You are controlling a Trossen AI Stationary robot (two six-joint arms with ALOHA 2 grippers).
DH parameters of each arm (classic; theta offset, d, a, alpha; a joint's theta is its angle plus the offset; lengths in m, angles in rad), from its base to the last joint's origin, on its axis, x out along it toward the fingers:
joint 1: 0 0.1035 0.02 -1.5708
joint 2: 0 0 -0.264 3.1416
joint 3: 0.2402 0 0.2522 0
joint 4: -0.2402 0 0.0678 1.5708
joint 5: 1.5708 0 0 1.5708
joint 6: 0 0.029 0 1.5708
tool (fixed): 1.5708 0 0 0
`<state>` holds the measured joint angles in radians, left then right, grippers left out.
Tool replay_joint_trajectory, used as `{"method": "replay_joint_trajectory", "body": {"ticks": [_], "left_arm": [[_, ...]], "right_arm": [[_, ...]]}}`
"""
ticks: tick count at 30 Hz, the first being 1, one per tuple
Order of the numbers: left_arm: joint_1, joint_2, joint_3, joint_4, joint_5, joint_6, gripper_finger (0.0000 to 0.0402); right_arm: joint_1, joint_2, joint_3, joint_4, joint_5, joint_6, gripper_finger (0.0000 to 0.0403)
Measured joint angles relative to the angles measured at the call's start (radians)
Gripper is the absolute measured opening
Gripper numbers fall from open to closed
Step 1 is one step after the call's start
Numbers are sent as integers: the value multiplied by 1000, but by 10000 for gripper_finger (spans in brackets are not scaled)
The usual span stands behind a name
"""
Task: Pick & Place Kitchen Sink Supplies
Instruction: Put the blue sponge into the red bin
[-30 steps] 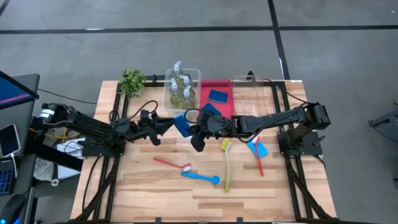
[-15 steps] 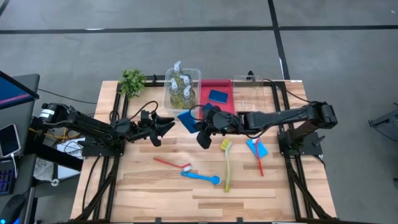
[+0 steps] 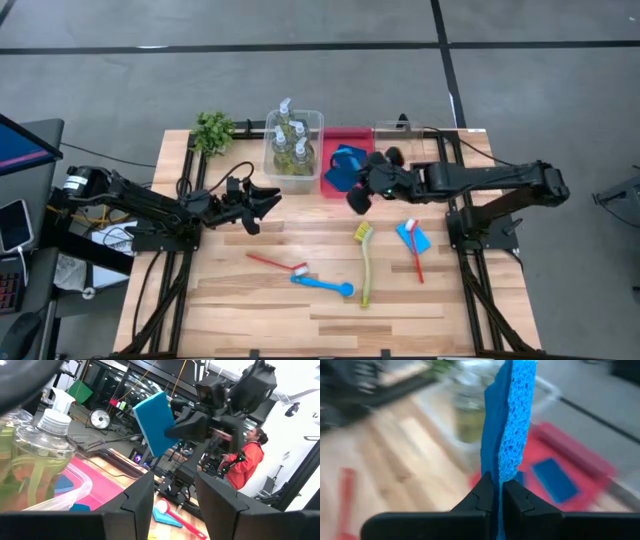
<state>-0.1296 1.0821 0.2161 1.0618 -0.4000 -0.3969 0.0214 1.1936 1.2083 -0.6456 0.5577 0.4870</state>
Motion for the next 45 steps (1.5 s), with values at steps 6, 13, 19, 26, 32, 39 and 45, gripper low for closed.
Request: {"method": "replay_joint_trajectory", "body": {"ticks": [6, 13, 19, 26, 32, 39, 45], "left_arm": [[27, 0, 0, 0, 0, 0, 144], [46, 0, 0, -1, 0, -3, 144], [45, 0, 0, -3, 0, -3, 144], [45, 0, 0, -7, 0, -10, 144], [45, 0, -1, -7, 0, -11, 144], [45, 0, -1, -8, 0, -11, 144], [45, 0, -1, -8, 0, -11, 144]], "right_arm": [[-58, -16, 0, -131, 37, -9, 8], [-147, 55, 0, -132, -3, -118, 11], [-240, 140, 0, -99, -96, -206, 12], [-394, 216, 0, -10, -310, -280, 12], [-513, 282, 0, 53, -474, -341, 8], [-585, 364, 0, 56, -554, -392, 14], [-591, 392, 0, 58, -559, -393, 15]]}}
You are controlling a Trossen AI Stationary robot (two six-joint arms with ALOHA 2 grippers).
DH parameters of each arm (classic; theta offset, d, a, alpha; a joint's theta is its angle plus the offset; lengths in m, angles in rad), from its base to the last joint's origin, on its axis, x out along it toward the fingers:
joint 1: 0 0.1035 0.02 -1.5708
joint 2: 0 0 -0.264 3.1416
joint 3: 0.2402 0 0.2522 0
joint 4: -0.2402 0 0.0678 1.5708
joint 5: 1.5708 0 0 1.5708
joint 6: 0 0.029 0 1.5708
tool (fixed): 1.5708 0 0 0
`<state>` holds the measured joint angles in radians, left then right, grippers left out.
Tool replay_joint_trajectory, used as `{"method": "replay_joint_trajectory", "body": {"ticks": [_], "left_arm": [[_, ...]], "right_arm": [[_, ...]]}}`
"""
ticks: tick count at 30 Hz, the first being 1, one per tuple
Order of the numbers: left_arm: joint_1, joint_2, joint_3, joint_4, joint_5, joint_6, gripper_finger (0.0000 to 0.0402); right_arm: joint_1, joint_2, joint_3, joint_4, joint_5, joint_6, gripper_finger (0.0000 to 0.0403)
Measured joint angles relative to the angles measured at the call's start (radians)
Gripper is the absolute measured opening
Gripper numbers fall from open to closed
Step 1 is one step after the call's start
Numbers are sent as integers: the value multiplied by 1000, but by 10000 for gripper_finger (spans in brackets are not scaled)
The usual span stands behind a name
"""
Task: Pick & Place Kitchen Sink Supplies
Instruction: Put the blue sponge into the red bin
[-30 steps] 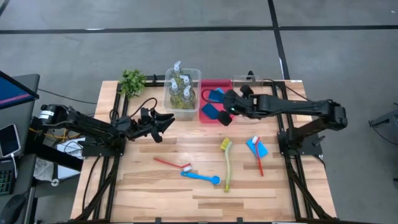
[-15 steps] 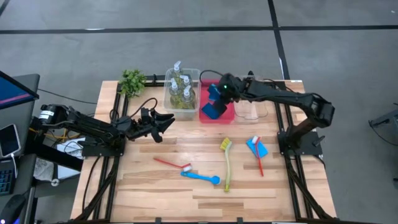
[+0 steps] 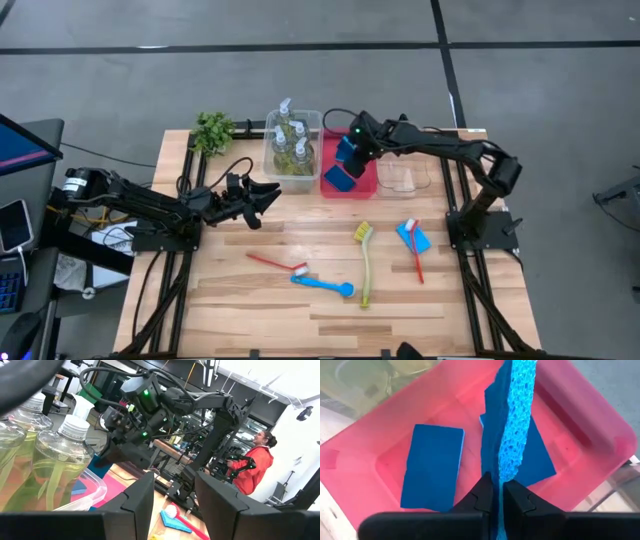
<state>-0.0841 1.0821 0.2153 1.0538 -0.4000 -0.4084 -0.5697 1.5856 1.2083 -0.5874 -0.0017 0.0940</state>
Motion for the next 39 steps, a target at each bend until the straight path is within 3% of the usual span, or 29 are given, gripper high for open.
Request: {"method": "replay_joint_trajectory", "body": {"ticks": [7, 25, 34, 39], "left_arm": [[0, 0, 0, 0, 0, 0, 144], [-6, 0, 0, -2, 5, -50, 144], [-30, 0, 0, -30, 6, -53, 144], [-42, 0, 0, -34, 6, -53, 144]], "right_arm": [[8, -1, 0, -7, 1, -15, 36], [47, -27, 0, -111, 7, 6, 145], [124, -224, 0, -123, 167, 73, 157], [216, -376, 0, -167, 196, 84, 156]]}}
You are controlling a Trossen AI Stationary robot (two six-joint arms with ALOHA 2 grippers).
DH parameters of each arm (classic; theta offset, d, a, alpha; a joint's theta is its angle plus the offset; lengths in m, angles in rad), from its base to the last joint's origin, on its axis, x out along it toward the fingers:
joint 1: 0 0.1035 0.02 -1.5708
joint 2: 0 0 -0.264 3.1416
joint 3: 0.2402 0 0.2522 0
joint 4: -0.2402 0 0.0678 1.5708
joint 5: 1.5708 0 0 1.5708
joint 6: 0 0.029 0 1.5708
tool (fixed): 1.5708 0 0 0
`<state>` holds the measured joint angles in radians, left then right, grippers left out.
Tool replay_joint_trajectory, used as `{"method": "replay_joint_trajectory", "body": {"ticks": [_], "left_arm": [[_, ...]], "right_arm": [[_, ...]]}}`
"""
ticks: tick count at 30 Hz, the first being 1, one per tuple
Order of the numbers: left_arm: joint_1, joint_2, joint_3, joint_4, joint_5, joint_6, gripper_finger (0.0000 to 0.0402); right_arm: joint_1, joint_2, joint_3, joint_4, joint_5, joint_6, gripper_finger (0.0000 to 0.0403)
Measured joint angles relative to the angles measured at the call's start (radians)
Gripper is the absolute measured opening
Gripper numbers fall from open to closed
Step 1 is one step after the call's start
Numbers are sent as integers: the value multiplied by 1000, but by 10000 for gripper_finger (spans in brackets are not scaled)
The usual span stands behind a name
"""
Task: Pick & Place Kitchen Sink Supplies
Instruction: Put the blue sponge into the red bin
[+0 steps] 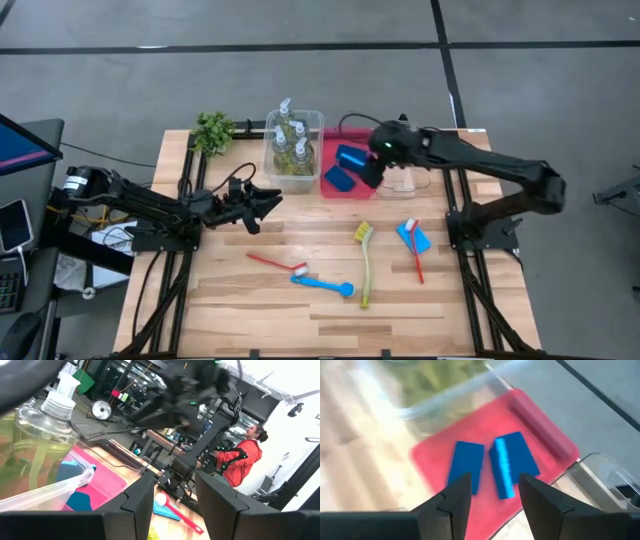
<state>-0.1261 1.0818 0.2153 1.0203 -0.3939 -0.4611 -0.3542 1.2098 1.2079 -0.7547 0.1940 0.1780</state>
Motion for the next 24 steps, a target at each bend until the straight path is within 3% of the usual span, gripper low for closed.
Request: {"method": "replay_joint_trajectory", "body": {"ticks": [5, 13, 24], "left_arm": [[0, 0, 0, 0, -2, 1, 144], [0, 0, 0, 0, -2, 11, 144], [0, 0, 0, -3, -2, 38, 144]], "right_arm": [[113, -135, 0, -132, 42, 80, 150], [320, -290, 0, -512, 150, 392, 143], [582, -357, 0, -770, 177, 816, 133]]}}
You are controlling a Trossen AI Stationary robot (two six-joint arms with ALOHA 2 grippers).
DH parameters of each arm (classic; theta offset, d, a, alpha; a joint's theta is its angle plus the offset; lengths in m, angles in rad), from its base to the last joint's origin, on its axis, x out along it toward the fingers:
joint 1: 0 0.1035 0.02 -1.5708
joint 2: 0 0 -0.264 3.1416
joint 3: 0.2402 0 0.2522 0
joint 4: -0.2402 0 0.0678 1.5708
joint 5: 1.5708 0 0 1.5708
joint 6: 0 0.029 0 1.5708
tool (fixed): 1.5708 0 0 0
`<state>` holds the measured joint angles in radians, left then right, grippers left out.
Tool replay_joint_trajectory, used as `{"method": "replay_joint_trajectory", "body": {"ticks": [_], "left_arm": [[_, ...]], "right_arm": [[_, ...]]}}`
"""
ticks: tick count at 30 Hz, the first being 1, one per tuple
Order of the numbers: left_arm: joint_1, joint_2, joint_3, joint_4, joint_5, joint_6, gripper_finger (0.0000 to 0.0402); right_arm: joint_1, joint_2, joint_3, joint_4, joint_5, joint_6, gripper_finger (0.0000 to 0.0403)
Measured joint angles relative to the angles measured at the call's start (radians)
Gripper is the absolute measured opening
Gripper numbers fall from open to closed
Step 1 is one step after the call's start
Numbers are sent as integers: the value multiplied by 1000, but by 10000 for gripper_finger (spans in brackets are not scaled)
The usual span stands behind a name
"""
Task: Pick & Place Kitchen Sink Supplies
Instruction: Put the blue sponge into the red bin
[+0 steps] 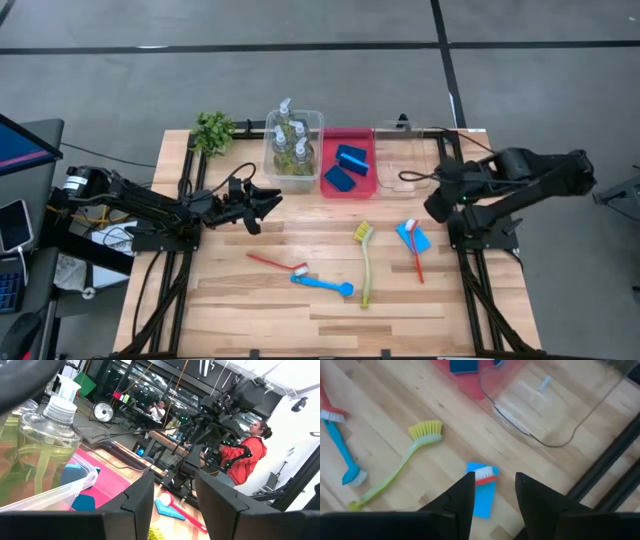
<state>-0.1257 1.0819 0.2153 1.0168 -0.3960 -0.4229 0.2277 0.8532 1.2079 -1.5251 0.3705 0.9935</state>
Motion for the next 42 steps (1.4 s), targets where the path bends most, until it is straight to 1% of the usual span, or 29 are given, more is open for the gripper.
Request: {"method": "replay_joint_trajectory", "body": {"ticks": [4, 6, 10, 13, 17, 21, 25, 30, 42], "left_arm": [[0, 0, 0, -6, 0, 0, 144], [0, 0, 0, -6, 0, 0, 144], [0, 0, 0, -7, 0, 0, 144], [0, 0, 0, -7, 0, 0, 144], [0, 0, 0, -7, 0, 0, 144], [0, 0, 0, -7, 0, 0, 144], [0, 0, 0, -7, 0, 0, 144], [0, 0, 0, -8, 0, 0, 144], [0, 0, 0, -15, 0, 0, 144]], "right_arm": [[70, 2, -6, -30, 41, 106, 133], [98, 2, -31, -27, 51, 149, 133], [143, 2, -126, -20, 44, 234, 133], [176, 3, -221, 9, 17, 292, 132], [214, 3, -348, 128, -12, 350, 128], [241, 3, -456, 302, -33, 351, 123], [250, 14, -530, 420, -32, 352, 118], [249, 36, -573, 438, -30, 395, 118], [248, 119, -581, 452, -31, 398, 118]]}}
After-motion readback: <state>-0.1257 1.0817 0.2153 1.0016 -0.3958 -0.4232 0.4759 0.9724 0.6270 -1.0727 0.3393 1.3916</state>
